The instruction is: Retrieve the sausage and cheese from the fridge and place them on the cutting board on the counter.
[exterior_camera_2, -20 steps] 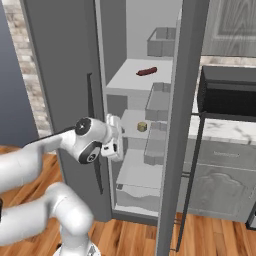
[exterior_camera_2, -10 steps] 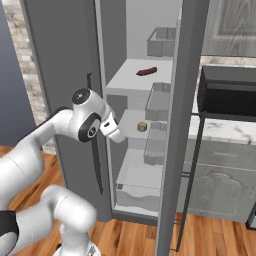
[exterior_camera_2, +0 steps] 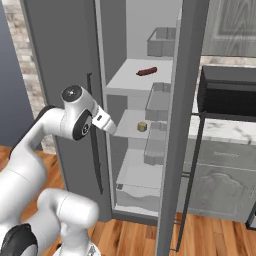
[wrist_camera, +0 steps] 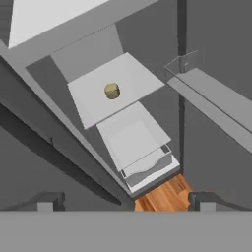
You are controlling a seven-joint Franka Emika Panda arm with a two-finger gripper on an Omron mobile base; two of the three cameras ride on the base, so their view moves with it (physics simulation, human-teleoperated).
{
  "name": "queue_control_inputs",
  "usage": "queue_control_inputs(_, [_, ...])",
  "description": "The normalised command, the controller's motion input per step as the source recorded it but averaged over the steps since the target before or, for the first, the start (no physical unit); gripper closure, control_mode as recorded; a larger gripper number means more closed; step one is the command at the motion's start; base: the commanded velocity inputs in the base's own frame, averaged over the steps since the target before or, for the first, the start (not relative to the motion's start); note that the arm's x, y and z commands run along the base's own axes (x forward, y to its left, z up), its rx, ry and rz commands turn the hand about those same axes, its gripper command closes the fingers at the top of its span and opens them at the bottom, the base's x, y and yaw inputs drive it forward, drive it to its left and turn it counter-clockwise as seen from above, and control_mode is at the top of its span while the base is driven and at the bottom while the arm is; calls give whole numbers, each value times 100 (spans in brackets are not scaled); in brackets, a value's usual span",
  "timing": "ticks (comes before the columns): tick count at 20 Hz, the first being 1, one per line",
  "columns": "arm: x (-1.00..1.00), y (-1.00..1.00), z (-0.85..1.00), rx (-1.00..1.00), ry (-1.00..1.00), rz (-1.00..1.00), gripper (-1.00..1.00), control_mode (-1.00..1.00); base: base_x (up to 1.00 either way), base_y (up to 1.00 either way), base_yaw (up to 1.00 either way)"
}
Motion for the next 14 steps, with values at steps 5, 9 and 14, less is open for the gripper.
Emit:
queue_control_inputs(5, [6,6,-5,-12,0,27,-100,-100,0,0,0])
queue_control_inputs(9, [1,0,0,-4,0,6,-100,-100,0,0,0])
queue_control_inputs(14, [0,0,0,0,0,0,-100,-100,0,0,0])
